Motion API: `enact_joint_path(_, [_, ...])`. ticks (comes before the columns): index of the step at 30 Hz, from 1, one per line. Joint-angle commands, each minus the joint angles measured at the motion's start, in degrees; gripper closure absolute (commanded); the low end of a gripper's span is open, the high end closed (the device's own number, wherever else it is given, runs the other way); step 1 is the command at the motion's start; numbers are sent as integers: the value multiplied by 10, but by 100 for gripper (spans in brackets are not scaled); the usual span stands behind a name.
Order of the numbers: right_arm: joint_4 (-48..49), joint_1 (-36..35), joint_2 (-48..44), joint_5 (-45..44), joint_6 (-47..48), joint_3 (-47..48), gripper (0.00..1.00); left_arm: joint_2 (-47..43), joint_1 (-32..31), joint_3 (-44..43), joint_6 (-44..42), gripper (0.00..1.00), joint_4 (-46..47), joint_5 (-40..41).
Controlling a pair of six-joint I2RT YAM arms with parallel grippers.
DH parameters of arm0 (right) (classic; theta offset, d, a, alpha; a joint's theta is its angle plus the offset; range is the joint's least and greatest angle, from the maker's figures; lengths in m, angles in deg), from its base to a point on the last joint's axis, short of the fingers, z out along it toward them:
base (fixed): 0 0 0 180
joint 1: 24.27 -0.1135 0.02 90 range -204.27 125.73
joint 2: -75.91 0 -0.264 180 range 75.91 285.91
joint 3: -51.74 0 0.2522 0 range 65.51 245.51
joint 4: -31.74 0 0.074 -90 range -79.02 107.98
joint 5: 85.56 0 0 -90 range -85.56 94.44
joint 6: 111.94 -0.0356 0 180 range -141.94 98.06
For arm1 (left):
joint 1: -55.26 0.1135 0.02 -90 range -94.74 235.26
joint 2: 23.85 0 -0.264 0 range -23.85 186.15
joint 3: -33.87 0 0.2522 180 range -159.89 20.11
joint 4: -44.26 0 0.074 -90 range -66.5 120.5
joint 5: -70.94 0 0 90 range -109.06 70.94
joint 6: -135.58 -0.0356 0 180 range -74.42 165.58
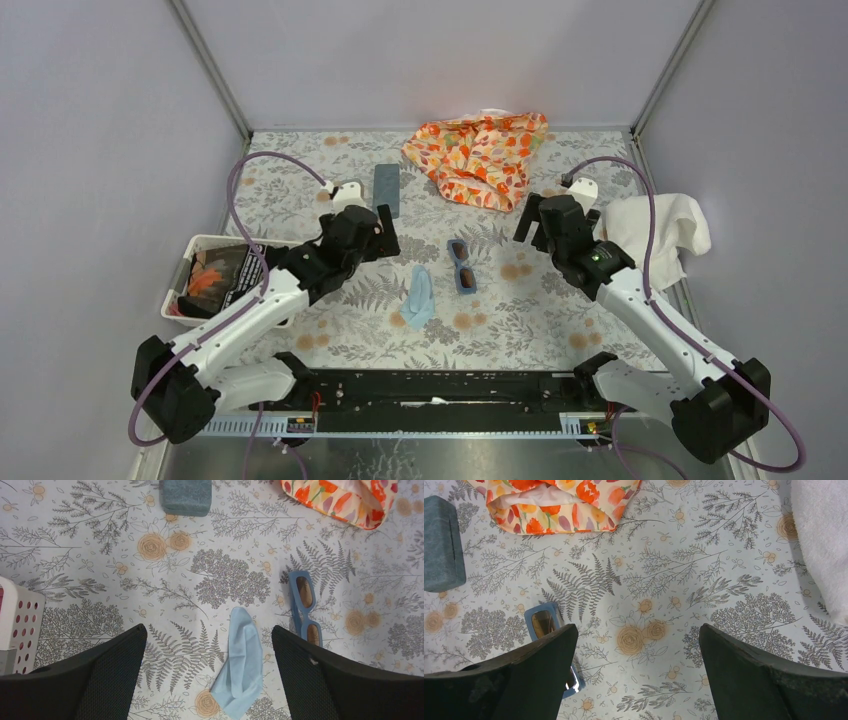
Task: Organize the sunglasses
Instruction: Pick up the sunglasses case from the center of the board.
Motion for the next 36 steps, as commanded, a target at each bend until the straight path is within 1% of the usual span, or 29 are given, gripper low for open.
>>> enact_joint_path(1, [14,-2,-7,5,5,-4,0,-27,4,-3,-5,1,3,20])
enact_joint_path(5, [20,-1,-3,25,-2,-8,0,-37,4,-2,-13,1,-3,17])
enact_joint_path(7, [26,-1,2,48,-2,-10,0,-38,4,-1,-26,1,-6,6])
enact_joint_path(9, [36,-2,10,88,8,-12,0,-41,4,6,-45,1,-6,-23])
enact_joint_path(13, [62,-3,43,174,8,-10,0,-51,4,26,-53,1,-20,-43])
enact_joint_path(16, [76,-21,88,213,2,6,0,-53,4,34,-32,1,-25,-57])
enact_joint_path(19, [74,-54,144,220,-1,41,0,-52,4,49,-1,1,-16,-76])
enact_joint_path(23, [79,-90,205,233,-9,75,0,-33,4,57,30,1,-19,-60])
enact_joint_path(25, [79,-100,223,231,-8,88,0,-7,11,38,40,1,-30,-49])
enact_joint_path(28, [86,-102,232,230,-14,90,0,64,48,-17,34,1,-39,-48])
enact_joint_path(30, [86,-102,231,227,-15,88,0,125,87,-63,26,1,-38,-54])
enact_joint_path(32, [83,-102,225,225,-16,85,0,197,124,-114,12,1,-35,-77])
enact_joint_path(34, [80,-102,214,223,-18,78,0,273,144,-175,-7,1,-41,-89])
enact_joint_path(36, [76,-102,199,222,-22,68,0,345,149,-243,-52,1,-59,-81])
